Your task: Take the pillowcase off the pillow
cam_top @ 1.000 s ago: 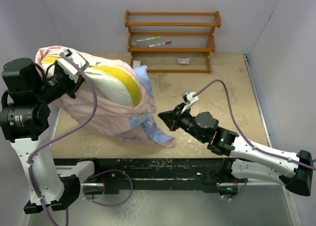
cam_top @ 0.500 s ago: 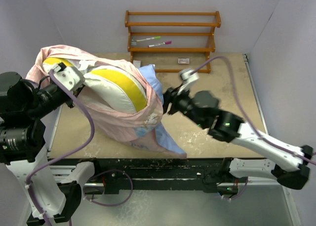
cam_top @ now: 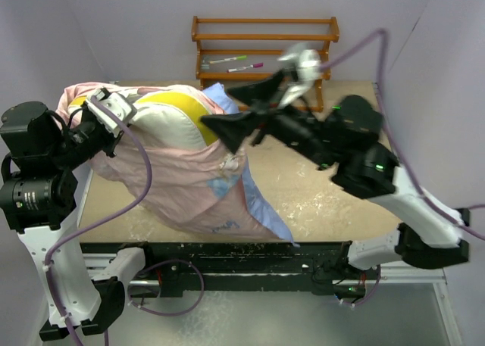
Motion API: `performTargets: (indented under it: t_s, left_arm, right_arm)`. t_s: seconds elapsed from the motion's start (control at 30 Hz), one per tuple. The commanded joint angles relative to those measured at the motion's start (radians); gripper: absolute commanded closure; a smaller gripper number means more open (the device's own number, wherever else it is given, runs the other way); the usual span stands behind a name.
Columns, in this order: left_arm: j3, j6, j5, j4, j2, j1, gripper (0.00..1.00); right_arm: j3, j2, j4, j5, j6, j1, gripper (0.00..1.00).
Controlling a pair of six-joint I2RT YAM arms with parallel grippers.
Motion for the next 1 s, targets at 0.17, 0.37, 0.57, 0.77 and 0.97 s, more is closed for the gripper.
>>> performTargets:
  t_s: [0.17,0.37,0.57,0.77,0.97]
  left_arm:
    - [0.017,0.033,-0.028,0.094,-0.006,0.003,1.0]
    - [0.025,0.042,0.054,0.059,-0.022,0.003,1.0]
    - [0.04,0.07,0.104,0.008,-0.022,0.002,1.0]
    - [0.056,0.03,0.121,0.006,-0.009,0.003,1.0]
    - [0.078,0.028,0.088,-0.007,0.005,0.003,1.0]
  right_arm:
    - [0.264,0.296,-0.226,-0.125,-0.128,0.018,0.08]
    - [0.308,0.3,-0.26,-0.066,-0.181,0.017,0.09]
    - [0.246,0.204,-0.234,-0.016,-0.232,-0.015,0.0]
    - [0.289,0.271,-0.314,-0.04,-0.242,-0.015,0.0]
    - [0.262,0.307,-0.291,-0.137,-0.231,-0.011,0.13]
